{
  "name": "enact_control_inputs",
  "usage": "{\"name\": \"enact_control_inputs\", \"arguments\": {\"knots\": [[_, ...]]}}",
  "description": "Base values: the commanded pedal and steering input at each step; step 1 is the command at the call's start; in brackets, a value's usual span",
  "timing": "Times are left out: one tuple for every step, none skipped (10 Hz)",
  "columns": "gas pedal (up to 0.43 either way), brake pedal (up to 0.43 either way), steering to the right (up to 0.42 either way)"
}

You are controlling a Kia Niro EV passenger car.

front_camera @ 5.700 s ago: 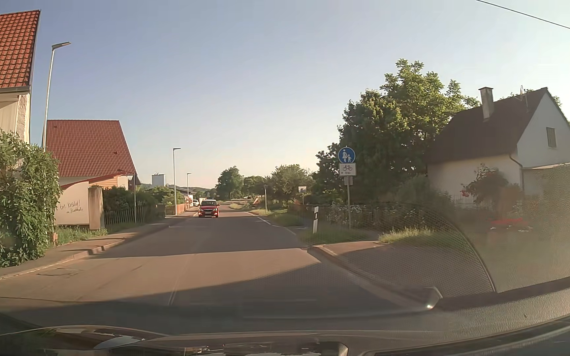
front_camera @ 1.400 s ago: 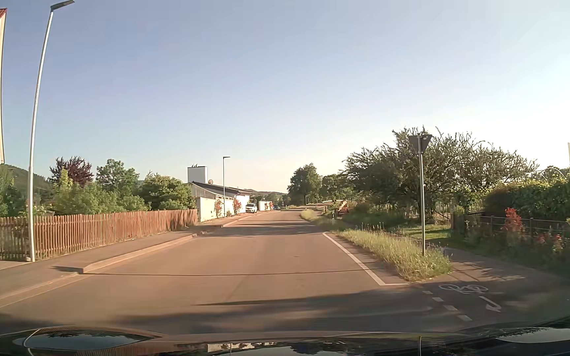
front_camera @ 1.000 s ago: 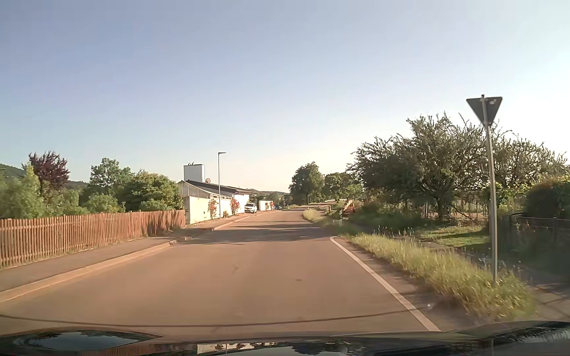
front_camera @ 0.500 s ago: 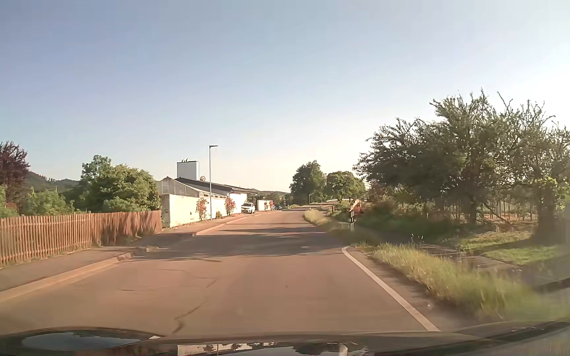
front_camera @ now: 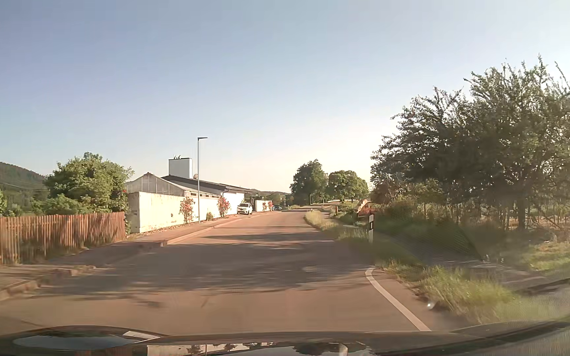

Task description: Follow the waypoints while adhering to traffic rules and regulations

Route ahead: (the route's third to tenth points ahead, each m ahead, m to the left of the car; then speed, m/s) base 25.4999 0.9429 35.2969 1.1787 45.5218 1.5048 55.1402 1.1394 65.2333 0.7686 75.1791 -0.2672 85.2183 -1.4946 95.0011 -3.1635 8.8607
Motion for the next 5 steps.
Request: {"name": "enact_control_inputs", "arguments": {"knots": [[0.110, 0.000, -0.003], [0.110, 0.000, -0.003], [0.110, 0.000, -0.003], [0.110, 0.000, -0.003], [0.110, 0.000, -0.003]]}}
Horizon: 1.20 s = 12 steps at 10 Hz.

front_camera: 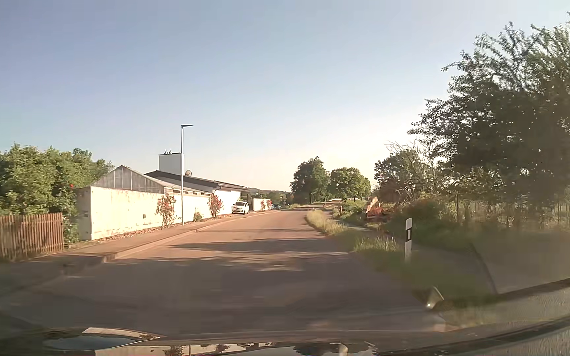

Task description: Follow the waypoints while adhering to traffic rules and regulations

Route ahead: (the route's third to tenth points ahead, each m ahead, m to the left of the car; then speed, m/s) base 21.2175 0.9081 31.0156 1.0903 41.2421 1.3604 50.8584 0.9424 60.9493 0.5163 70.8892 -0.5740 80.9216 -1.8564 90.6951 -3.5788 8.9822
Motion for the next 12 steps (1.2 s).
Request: {"name": "enact_control_inputs", "arguments": {"knots": [[0.110, 0.000, -0.010], [0.110, 0.000, -0.017], [0.110, 0.000, -0.021], [0.110, 0.000, -0.026], [0.110, 0.000, -0.027], [0.110, 0.000, -0.026], [0.110, 0.000, -0.019], [0.110, 0.000, -0.009], [0.110, 0.000, -0.004], [0.110, 0.000, -0.005], [0.110, 0.000, -0.007], [0.110, 0.000, -0.007]]}}
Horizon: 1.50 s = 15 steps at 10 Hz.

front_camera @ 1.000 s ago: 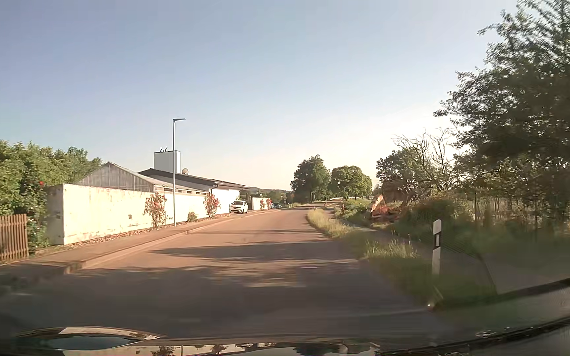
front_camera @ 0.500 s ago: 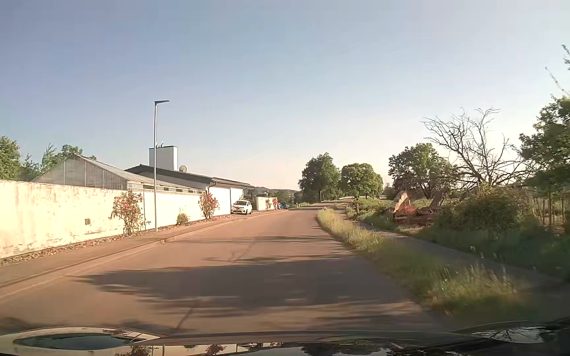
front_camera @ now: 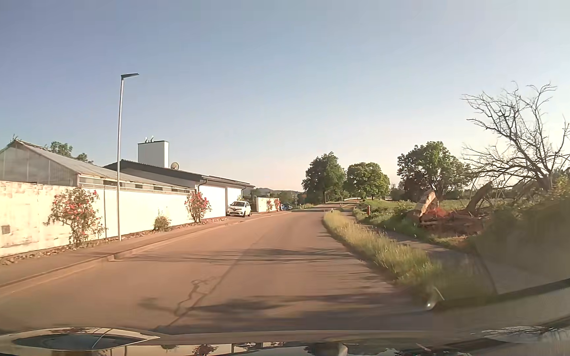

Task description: Follow the waypoints while adhering to traffic rules and regulations

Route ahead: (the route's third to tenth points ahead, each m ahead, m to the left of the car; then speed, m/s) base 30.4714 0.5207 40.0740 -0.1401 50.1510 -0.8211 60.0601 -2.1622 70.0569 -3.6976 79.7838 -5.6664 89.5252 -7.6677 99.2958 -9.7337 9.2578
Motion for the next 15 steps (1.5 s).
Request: {"name": "enact_control_inputs", "arguments": {"knots": [[0.110, 0.000, -0.007], [0.110, 0.000, -0.007], [0.110, 0.000, -0.007], [0.110, 0.000, -0.007], [0.110, 0.000, -0.006], [0.110, 0.000, -0.006], [0.110, 0.000, -0.003], [0.118, 0.000, -0.003], [0.118, 0.000, -0.003], [0.130, 0.000, -0.003], [0.138, 0.000, -0.003], [0.150, 0.000, -0.003], [0.157, 0.000, -0.003], [0.169, 0.000, -0.003], [0.177, 0.000, -0.003]]}}
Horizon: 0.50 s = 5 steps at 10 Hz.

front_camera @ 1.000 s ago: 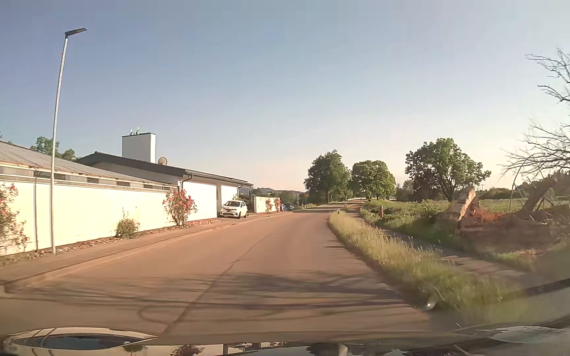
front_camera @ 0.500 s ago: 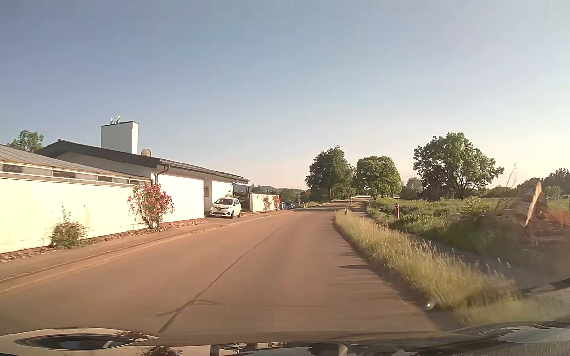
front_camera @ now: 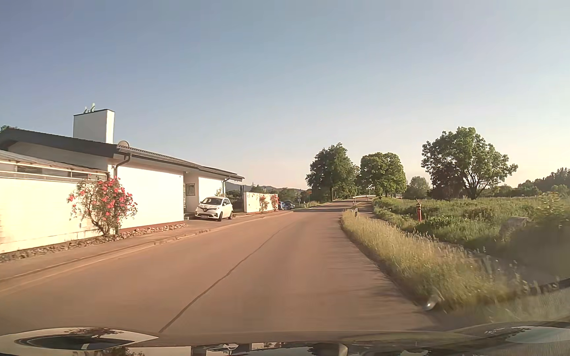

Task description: Follow the waypoints while adhering to traffic rules and regulations

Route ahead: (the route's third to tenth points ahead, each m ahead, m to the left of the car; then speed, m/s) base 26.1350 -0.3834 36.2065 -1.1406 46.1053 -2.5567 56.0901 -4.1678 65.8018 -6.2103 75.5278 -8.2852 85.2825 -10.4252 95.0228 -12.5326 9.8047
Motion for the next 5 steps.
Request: {"name": "enact_control_inputs", "arguments": {"knots": [[0.177, 0.000, 0.000], [0.177, 0.000, 0.004], [0.189, 0.000, 0.005], [0.189, 0.000, 0.005], [0.189, 0.000, 0.005]]}}
